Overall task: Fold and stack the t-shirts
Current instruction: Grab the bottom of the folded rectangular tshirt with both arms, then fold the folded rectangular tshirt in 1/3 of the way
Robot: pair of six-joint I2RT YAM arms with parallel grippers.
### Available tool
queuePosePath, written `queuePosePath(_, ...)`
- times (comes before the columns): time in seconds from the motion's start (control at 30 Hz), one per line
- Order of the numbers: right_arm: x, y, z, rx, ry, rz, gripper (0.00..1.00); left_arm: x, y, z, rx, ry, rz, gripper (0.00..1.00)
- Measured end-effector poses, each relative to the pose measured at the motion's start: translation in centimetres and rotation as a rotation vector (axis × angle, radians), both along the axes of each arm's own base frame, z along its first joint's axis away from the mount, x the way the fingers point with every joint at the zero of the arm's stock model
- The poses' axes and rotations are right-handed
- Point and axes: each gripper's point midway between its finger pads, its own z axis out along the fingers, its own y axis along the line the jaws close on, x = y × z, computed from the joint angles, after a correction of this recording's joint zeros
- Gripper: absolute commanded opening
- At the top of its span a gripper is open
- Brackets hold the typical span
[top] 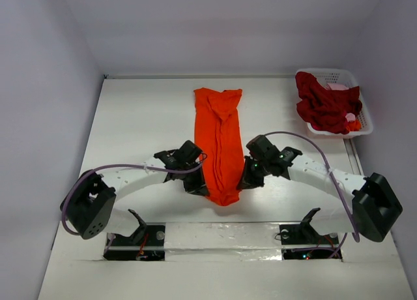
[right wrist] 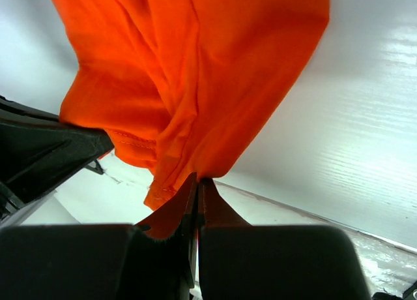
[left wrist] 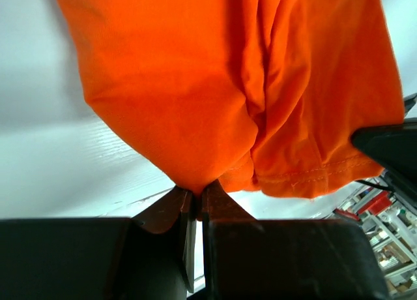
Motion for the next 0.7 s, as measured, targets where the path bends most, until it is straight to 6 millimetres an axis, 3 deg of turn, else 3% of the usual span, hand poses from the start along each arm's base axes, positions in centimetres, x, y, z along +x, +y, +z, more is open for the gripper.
queuePosePath(0.33,1.6,1.3,1.4,0.015,-0.027,-0.002,0.0,3.8,1.4,1.7,0.009,-0.055,0.065,0.0)
queuePosePath(0.7,2.7,1.8,1.1,-0.012,-0.034,-0.004,0.0,7.8,3.5,2.4,0.036,-0.102,0.108,0.0)
